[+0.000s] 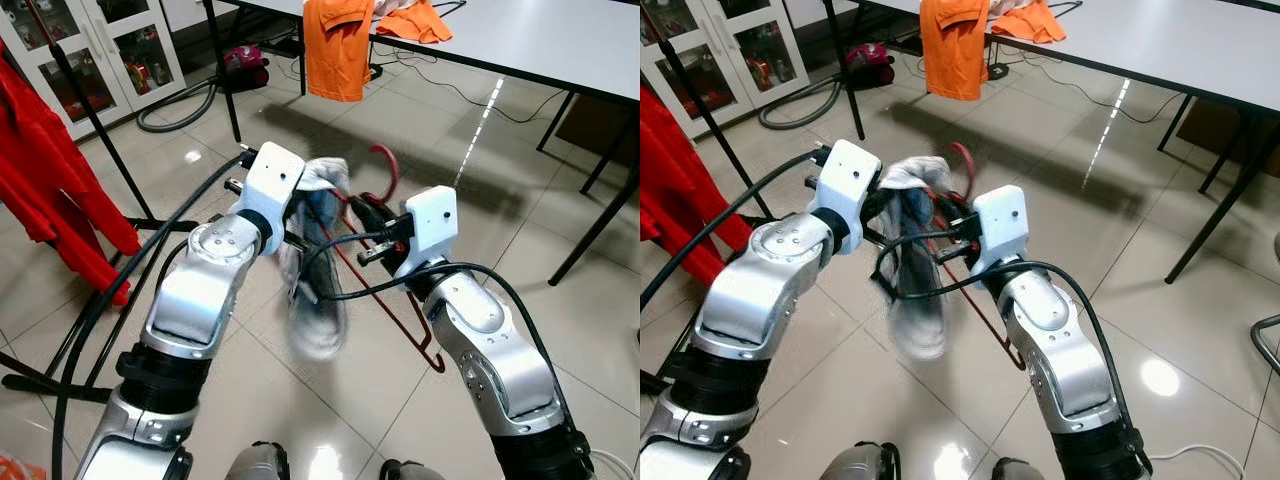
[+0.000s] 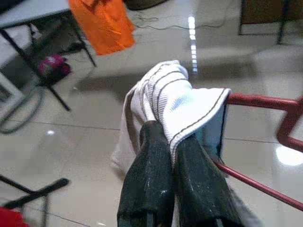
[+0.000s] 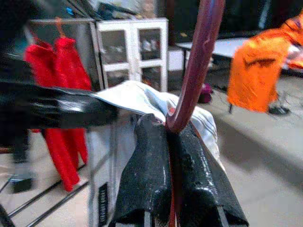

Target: Hang hanger

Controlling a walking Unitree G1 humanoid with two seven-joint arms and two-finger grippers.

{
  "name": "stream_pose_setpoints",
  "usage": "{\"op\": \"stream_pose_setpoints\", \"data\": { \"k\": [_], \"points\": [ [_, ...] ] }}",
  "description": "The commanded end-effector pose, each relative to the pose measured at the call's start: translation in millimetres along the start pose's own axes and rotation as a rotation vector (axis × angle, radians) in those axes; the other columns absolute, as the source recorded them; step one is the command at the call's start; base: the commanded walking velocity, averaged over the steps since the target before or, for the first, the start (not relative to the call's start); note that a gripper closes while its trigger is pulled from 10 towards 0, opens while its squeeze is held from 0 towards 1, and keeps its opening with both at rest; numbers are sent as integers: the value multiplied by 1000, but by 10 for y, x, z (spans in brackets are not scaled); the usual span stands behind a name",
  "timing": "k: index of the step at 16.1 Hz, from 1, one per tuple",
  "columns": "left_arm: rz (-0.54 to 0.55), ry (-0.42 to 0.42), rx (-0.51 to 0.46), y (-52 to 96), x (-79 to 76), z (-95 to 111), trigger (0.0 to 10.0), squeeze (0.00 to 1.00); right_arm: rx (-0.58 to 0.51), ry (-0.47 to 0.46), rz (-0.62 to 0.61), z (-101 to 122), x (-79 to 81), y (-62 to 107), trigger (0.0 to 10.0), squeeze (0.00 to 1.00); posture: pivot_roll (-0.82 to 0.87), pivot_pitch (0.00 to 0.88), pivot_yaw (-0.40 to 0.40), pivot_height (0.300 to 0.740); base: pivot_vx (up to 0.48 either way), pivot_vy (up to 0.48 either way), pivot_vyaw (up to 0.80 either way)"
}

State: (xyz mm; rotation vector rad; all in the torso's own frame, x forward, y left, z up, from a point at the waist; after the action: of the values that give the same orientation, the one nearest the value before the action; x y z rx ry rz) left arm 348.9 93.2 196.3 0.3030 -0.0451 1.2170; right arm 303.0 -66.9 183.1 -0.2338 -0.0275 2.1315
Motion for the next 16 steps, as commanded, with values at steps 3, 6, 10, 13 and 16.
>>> {"op": "stream_pose_setpoints", "data": {
  "k": [3, 6, 10, 13, 16],
  "points": [
    [-70, -22, -162, 64, -150, 315, 10000, 0, -35, 115, 44, 90, 76, -2, 10000, 0, -23, 50, 91, 740, 0, 0, 0],
    [-120, -44, -102, 69, -186, 179, 10000, 769, -80, 97, -33, 204, -68, -17, 10000, 0, -23, 50, 91, 740, 0, 0, 0],
    [-156, -33, -76, 124, -204, 108, 10000, 1000, -116, 55, -169, 282, -279, -26, 10000, 0, -25, 56, 92, 740, 0, 0, 0],
    [-133, -36, -53, 145, -157, 37, 10000, 1000, -179, 20, -144, 376, -276, -31, 10000, 0, -23, 57, 88, 740, 0, 0, 0],
    [-121, -43, -101, 170, -136, 93, 10000, 1000, -216, -4, -111, 359, -235, -20, 10000, 0, -17, 60, 82, 740, 0, 0, 0]
  ]
}}
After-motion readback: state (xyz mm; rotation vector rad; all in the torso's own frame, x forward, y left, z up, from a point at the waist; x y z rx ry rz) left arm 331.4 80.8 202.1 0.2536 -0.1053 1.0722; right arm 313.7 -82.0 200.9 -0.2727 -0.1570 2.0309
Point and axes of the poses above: a point about 5 cm out from each wrist's last joint towards the gripper, its own y axis pointing back from the gripper into the wrist, its own z axis along the axis of the wrist's last joint, x = y × z, the point moved 3 cm from there along -y, pointing out of the wrist towards the gripper, and after that the axes turned 7 degrees about y, right-handed, at the moved point
